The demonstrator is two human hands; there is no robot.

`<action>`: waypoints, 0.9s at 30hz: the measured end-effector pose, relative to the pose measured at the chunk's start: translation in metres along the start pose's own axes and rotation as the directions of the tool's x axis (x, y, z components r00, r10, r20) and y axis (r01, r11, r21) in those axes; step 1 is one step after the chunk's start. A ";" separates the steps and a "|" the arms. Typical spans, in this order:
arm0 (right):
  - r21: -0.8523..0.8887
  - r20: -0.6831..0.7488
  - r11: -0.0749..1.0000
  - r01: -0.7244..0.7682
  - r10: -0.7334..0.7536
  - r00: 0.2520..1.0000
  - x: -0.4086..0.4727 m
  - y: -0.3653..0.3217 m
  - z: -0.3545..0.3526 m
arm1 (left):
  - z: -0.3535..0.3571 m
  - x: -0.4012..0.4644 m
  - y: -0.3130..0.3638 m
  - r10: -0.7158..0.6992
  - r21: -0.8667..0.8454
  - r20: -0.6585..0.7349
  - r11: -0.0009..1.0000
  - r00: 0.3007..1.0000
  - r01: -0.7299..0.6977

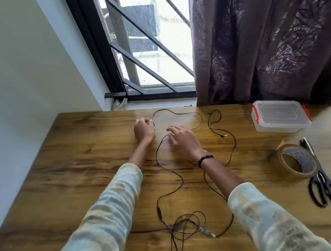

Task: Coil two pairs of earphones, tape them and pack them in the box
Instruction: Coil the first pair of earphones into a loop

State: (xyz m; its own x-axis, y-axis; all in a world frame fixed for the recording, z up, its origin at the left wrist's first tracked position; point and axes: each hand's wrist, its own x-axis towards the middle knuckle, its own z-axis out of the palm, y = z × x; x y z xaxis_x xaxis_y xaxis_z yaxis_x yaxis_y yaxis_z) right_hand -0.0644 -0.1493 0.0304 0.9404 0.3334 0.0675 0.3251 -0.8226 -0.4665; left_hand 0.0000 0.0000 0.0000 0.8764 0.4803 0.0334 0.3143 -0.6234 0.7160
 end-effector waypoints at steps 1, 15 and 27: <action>0.007 -0.005 1.000 -0.003 0.003 1.000 0.001 0.001 0.001 | 0.000 0.002 0.004 0.001 0.009 0.000 1.000 1.000 -0.001; 0.025 -0.040 1.000 0.003 -0.002 0.999 -0.011 0.002 -0.003 | -0.002 0.000 0.001 0.155 0.121 0.105 0.978 0.982 -0.167; 0.154 -0.265 0.963 0.221 -0.175 0.948 -0.091 -0.040 -0.078 | -0.167 -0.142 0.039 0.190 -0.681 0.681 0.521 0.707 0.515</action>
State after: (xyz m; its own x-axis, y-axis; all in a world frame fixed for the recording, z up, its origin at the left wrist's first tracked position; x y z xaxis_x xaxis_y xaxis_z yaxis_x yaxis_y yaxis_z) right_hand -0.1547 -0.1825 0.1115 0.8612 0.3384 0.3791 0.5055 -0.6477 -0.5701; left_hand -0.1730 0.0104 0.1396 0.9280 -0.1987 -0.3152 0.3671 0.3430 0.8646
